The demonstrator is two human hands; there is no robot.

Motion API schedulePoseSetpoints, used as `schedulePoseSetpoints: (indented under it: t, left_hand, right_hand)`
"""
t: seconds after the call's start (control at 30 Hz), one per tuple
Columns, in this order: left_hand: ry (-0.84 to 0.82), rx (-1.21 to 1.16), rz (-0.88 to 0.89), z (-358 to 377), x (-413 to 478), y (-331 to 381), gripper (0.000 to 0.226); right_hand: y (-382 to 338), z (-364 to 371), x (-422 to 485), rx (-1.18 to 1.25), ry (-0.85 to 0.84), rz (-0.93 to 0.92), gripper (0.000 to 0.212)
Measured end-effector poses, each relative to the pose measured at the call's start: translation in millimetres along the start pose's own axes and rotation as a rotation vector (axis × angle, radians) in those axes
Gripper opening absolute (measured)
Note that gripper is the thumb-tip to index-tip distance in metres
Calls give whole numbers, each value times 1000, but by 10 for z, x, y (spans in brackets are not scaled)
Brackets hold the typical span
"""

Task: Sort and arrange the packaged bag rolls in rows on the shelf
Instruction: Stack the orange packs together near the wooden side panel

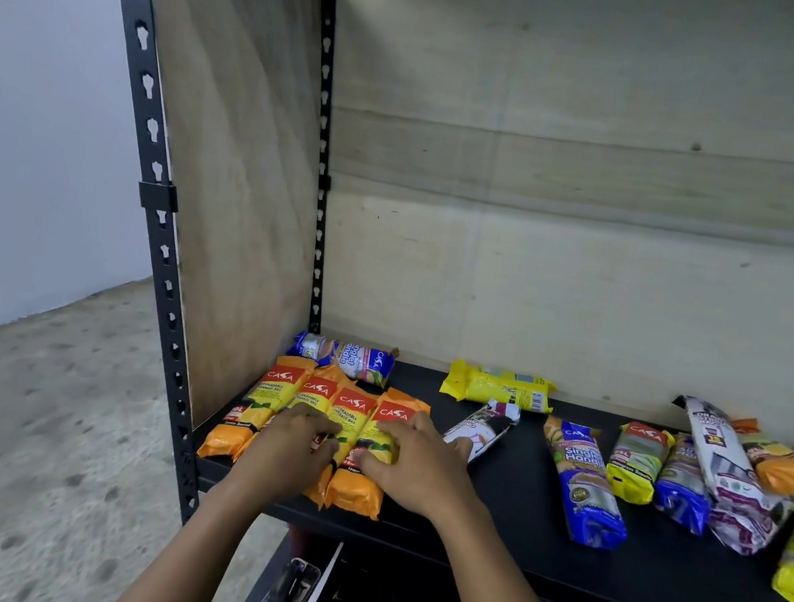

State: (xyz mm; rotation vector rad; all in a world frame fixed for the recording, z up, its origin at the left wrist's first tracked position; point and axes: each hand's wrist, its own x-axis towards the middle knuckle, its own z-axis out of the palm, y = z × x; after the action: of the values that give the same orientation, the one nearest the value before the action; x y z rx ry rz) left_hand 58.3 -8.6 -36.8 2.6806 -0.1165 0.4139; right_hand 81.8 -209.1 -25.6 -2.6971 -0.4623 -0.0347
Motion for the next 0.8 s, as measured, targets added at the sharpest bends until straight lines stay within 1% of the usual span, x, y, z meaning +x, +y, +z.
schedulePoseSetpoints:
  t: [0.17, 0.27, 0.4, 0.47, 0.53, 0.6, 0.8]
  left_hand:
    - [92, -35, 34, 14, -47, 19, 28]
    - [178, -57, 41, -11, -97, -19, 25]
    - [333, -70, -5, -153, -145, -133, 18]
    - [388, -61, -46, -241, -171, -206, 18]
    - [412, -69, -108, -316, -197, -274, 23]
    - [402, -85, -166, -369, -220, -336, 29]
    - [368, -203, -184, -433, -308, -535, 34]
  right_hand:
    - [20, 39, 76, 130, 69, 11, 67]
    - [53, 70, 114, 207, 118, 5, 70]
    - [45, 44, 128, 333, 189, -35, 70]
    - [-23, 27, 142, 384, 213, -65, 69]
    - [-138, 18, 176, 414, 229, -100, 68]
    - [-286, 24, 231, 431, 218, -128, 68]
    - [-654, 165, 444, 424, 177, -191, 69]
